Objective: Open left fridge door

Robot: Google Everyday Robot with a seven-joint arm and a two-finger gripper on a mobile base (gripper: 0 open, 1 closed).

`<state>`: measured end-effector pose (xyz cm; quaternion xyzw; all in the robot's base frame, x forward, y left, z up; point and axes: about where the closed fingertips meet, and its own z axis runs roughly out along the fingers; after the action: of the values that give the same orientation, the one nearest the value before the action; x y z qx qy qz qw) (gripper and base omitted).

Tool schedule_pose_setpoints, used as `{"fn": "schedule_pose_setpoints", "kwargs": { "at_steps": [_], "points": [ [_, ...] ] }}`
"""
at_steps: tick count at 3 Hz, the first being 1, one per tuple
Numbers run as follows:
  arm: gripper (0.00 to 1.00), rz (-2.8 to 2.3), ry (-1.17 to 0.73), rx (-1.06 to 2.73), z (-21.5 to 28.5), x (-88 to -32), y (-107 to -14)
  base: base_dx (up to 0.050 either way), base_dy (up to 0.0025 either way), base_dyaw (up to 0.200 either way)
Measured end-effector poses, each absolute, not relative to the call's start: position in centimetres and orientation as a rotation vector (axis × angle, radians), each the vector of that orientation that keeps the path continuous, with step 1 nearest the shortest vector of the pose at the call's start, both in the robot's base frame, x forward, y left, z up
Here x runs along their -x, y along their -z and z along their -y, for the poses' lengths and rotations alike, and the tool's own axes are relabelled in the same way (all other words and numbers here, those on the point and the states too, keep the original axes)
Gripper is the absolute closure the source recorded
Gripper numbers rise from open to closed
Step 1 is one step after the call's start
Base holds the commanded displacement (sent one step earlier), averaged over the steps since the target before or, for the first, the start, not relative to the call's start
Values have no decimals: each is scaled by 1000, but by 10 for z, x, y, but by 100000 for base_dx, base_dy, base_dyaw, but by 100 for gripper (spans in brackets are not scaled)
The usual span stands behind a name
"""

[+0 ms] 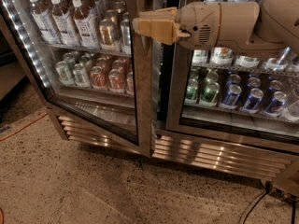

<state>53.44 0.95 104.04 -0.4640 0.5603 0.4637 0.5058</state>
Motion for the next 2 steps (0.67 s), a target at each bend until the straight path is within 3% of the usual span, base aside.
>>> {"fn": "schedule_pose_setpoints", "kwargs": {
  "at_steps": [1, 2],
  "points": [
    [100, -1352, -1119, 1119, -9, -534, -1040, -5000, 1, -10],
    [100, -1352, -1119, 1119, -10, -534, -1040, 1, -1, -19790]
  ]
}}
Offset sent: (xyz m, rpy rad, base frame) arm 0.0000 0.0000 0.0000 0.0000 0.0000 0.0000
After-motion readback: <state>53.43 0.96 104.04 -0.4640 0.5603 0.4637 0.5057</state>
